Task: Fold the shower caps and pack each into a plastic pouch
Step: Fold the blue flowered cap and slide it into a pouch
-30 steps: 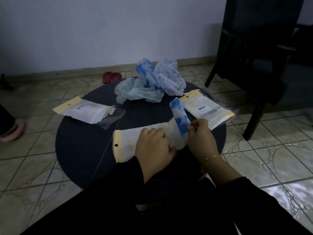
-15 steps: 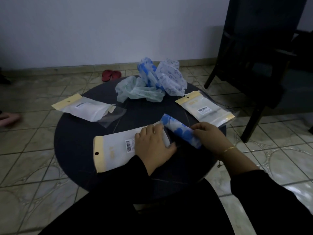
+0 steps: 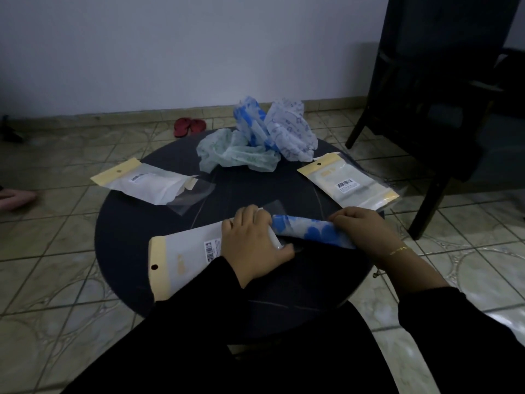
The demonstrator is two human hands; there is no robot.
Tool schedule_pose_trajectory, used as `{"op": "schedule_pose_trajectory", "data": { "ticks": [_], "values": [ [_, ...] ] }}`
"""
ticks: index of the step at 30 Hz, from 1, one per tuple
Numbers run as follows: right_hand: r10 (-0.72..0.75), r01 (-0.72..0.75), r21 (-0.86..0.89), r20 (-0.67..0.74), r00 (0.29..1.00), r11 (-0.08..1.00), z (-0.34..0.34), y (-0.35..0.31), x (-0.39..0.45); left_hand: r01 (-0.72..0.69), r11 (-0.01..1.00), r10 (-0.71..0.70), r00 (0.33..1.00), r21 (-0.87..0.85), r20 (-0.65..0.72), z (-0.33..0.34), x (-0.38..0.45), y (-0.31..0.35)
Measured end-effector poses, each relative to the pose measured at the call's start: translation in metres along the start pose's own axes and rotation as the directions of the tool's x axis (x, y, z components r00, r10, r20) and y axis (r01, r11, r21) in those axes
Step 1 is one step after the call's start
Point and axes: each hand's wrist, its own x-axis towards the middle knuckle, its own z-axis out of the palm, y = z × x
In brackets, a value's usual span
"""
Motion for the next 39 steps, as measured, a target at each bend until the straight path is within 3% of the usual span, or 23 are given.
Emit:
{"op": "schedule_pose_trajectory", "data": {
  "ticks": [5,8,16,20,22,24,26,28,31,35,39],
  "values": [
    [-0.038,0.041,-0.082,0.037,0.999,0.996,0.001,-0.003,0.006,-0.060,0.994,0.060,0.998,-0.088,0.001,0.003,-0.003,-0.005],
    [-0.046,0.069,-0.201,0.113,0.992,0.977,0.005,-0.012,0.009,-0.101,0.989,0.097,0.994,-0.110,-0.040,0.001,-0.005,-0.005],
    [-0.058,0.183,-0.424,0.291,0.955,0.887,0.026,-0.044,0.009,-0.157,0.980,0.159,0.987,-0.125,0.007,-0.004,-0.005,-0.003],
    [-0.115,0.253,-0.382,0.350,0.930,0.889,0.048,-0.049,0.008,-0.164,0.977,0.166,0.986,-0.136,0.003,-0.004,-0.002,-0.001],
    [-0.106,0.215,-0.333,0.315,0.943,0.918,0.059,-0.043,0.011,-0.150,0.957,0.158,0.987,-0.248,0.013,-0.006,-0.002,-0.003],
    [-0.093,0.156,-0.259,0.238,0.967,0.953,0.063,-0.035,0.014,-0.090,0.877,0.121,0.992,-0.471,0.035,-0.013,-0.003,-0.006],
    [-0.079,0.114,-0.203,0.172,0.982,0.972,0.061,-0.029,0.015,-0.070,0.812,0.111,0.993,-0.580,0.036,-0.021,-0.005,-0.012],
    [-0.062,0.077,-0.152,0.100,0.993,0.985,0.059,-0.025,0.014,-0.113,0.886,0.151,0.987,-0.450,0.051,-0.025,-0.004,-0.022],
    [-0.064,0.062,-0.086,-0.018,0.998,0.994,0.059,-0.023,0.011,-0.192,0.976,0.211,0.952,-0.108,0.222,-0.025,-0.008,-0.037],
    [-0.074,0.078,0.026,-0.141,0.987,0.997,0.067,-0.024,0.000,-0.136,0.988,0.151,0.961,-0.078,0.231,-0.015,-0.017,-0.033],
    [-0.087,0.113,0.153,-0.164,0.983,0.982,0.075,-0.028,-0.014,-0.149,0.989,0.147,0.973,-0.003,0.175,-0.009,-0.016,-0.022]
  ]
}}
